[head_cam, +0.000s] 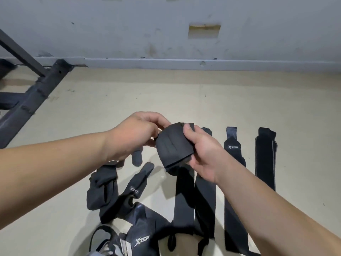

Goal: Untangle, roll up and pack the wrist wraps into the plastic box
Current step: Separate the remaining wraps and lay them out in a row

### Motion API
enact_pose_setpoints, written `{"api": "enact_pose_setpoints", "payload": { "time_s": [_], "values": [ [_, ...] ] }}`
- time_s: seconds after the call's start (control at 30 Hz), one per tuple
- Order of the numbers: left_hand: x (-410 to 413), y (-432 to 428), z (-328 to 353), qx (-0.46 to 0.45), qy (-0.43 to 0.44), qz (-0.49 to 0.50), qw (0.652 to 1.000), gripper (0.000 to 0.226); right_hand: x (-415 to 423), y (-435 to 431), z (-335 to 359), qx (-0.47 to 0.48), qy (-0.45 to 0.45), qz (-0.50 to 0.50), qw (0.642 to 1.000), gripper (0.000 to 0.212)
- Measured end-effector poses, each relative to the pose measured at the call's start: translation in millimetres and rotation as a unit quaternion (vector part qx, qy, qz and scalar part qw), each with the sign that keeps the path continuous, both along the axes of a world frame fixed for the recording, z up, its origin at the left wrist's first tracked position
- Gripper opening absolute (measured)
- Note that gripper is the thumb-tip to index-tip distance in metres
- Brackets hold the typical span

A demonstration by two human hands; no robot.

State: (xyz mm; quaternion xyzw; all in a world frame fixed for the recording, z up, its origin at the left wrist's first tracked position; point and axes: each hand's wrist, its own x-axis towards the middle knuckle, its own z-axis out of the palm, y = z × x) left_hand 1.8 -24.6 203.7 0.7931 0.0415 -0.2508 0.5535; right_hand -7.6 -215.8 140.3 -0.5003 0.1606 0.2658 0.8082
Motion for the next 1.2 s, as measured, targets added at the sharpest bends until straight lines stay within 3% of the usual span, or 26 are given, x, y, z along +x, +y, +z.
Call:
{"api": "enact_pose_setpoints", "payload": {
  "time_s": [0.1,0.23,0.37,0.47,0.53,0.6,0.67,0.77,0.9,1.03,1.1,1.17,1.2],
  "values": [
    [-5,-14,5,0.029,-0.013,-0.047,0.998,0.036,-11,-7,4,-0.016,0.006,0.008,1.0,0.032],
    [-14,-37,-3,-0.035,0.04,-0.048,0.997,0.024,-17,-13,-14,-0.045,0.014,-0.037,0.998,0.038],
    [-18,-53,-19,-0.001,0.047,-0.036,0.998,0.038,-26,-16,-24,-0.101,-0.005,-0.015,0.995,0.04],
    [-20,-55,-15,0.006,0.078,-0.102,0.992,0.007,-28,-35,-20,-0.057,0.002,-0.108,0.993,0.021],
    [-20,-51,-9,0.035,0.103,-0.17,0.979,0.018,-23,-54,-20,-0.05,0.014,-0.152,0.987,0.02],
    [-20,-46,-3,0.045,0.14,-0.201,0.968,0.016,-19,-67,-17,-0.045,0.019,-0.178,0.983,0.023],
    [-18,-46,-3,0.042,0.14,-0.219,0.965,0.027,-17,-73,-13,-0.031,0.004,-0.161,0.986,0.019],
    [-18,-53,-9,0.019,0.103,-0.2,0.974,0.034,-15,-66,-10,-0.01,-0.016,-0.118,0.993,0.011],
    [-18,-62,-19,-0.026,0.054,-0.146,0.987,0.036,-17,-45,-3,-0.037,-0.029,-0.067,0.997,0.016],
    [-16,-72,-18,0.045,-0.079,-0.085,0.992,0.029,-12,-35,-7,-0.143,-0.059,-0.092,0.984,0.031],
    [-10,-74,-16,0.11,-0.156,-0.047,0.98,0.026,-11,-34,-5,-0.249,-0.092,-0.147,0.953,0.034],
    [-7,-78,-12,0.127,-0.177,-0.035,0.975,0.021,-10,-32,-4,-0.28,-0.1,-0.123,0.947,0.025],
    [-7,-81,-10,0.108,-0.16,-0.043,0.98,0.02,-10,-31,-3,-0.262,-0.088,-0.089,0.957,0.032]
  ]
}}
